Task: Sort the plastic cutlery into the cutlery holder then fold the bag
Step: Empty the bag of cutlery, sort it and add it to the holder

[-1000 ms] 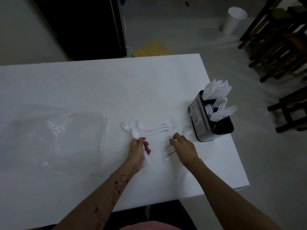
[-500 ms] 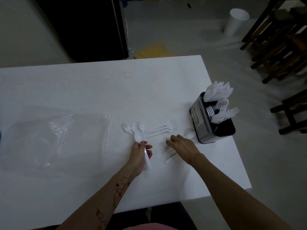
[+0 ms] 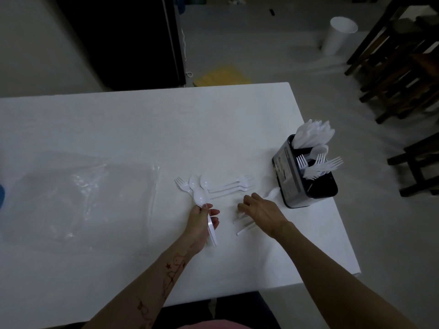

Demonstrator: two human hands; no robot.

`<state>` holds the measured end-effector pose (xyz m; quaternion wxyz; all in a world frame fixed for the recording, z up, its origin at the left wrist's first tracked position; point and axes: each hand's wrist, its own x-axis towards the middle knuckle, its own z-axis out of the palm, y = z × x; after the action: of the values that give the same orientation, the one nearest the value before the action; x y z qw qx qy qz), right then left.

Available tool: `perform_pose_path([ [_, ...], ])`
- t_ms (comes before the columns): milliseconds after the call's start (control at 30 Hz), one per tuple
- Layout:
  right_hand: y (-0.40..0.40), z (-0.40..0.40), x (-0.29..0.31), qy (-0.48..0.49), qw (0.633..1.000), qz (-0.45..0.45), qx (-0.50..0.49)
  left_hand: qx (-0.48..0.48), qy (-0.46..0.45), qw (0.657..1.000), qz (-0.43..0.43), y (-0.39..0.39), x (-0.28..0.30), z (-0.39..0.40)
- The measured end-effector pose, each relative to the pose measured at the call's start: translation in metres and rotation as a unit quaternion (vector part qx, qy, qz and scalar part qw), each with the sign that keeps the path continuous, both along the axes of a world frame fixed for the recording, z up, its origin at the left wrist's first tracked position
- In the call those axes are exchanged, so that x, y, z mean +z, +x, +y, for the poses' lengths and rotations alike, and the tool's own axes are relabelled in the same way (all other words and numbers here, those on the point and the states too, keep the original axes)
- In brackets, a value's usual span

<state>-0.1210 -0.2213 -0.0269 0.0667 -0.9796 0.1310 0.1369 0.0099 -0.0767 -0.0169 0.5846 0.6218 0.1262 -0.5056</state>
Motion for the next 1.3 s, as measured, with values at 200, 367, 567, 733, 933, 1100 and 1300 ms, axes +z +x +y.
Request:
perform_pose_path([
  [200, -0.001, 0.008, 0.014, -0.003, 0.983, -0.174, -0.058, -0.004, -0.017, 0.999, 0.046, 0.004, 0.000, -0.003],
  [367, 0.004, 0.035, 0.020, 0.065, 0.956, -0.281, -0.054, -0.046, -0.041, 0.994, 0.095, 0.007, 0.003, -0.009],
  [567, 0.002, 0.057, 0.001, 0.092, 0.949, -0.301, -0.011, -0.060, -0.071, 0.983, 0.161, 0.011, 0.006, -0.018],
  [733, -0.010, 0.056, -0.007, 0.110, 0.957, -0.268, 0.010, -0.054, -0.033, 0.994, 0.094, 0.013, 0.000, -0.020],
  [933, -0.039, 0.035, -0.020, 0.048, 0.980, -0.187, -0.046, -0.084, -0.008, 0.996, 0.000, 0.012, -0.004, -0.016],
  [1100, -0.048, 0.027, -0.025, 0.026, 0.994, -0.105, -0.014, -0.092, -0.013, 0.996, 0.000, 0.008, -0.006, -0.010],
  [1300, -0.037, 0.021, -0.022, 0.008, 0.995, -0.095, 0.019, -0.082, -0.010, 0.997, 0.002, 0.004, -0.003, -0.007],
])
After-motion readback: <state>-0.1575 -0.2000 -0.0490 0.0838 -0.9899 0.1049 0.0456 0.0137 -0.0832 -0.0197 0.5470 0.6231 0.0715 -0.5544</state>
